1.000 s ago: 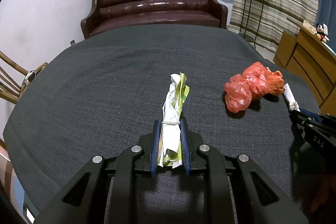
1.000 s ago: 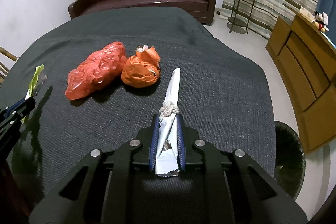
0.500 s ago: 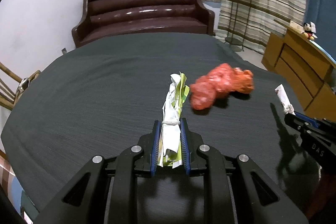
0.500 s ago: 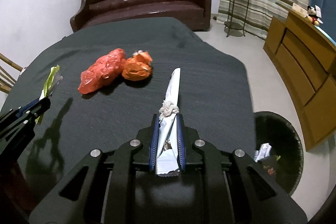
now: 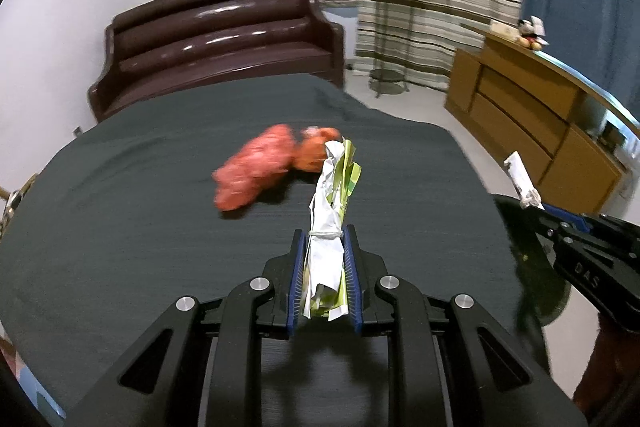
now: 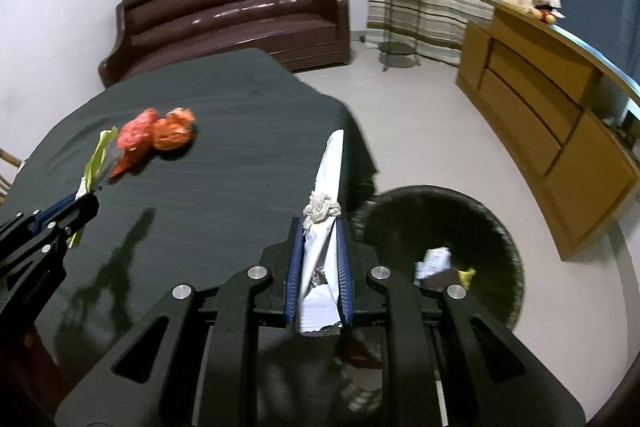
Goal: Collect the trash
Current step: 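Carry the bundle and paper strip over the bin with both grippers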
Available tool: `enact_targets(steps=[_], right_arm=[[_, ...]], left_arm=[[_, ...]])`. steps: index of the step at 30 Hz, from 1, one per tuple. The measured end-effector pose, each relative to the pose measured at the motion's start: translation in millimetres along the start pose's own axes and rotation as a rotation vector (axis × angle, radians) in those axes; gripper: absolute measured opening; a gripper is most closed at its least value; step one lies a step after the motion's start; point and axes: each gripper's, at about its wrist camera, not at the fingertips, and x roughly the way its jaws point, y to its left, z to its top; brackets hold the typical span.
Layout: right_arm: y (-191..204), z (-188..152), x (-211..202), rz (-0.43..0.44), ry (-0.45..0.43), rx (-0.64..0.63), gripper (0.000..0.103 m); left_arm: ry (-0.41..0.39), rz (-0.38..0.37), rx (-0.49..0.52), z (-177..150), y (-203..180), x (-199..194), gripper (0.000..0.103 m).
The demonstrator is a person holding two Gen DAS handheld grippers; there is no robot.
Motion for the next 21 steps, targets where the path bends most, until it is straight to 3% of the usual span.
enact_targets(steps=[21], right_arm=[[-101.4, -21.2, -21.1, -0.110, -0.032, 0.137, 0.017]], left_arm=[[-0.011, -0.108, 0.156, 5.8, -111.3, 11.9, 0.020]])
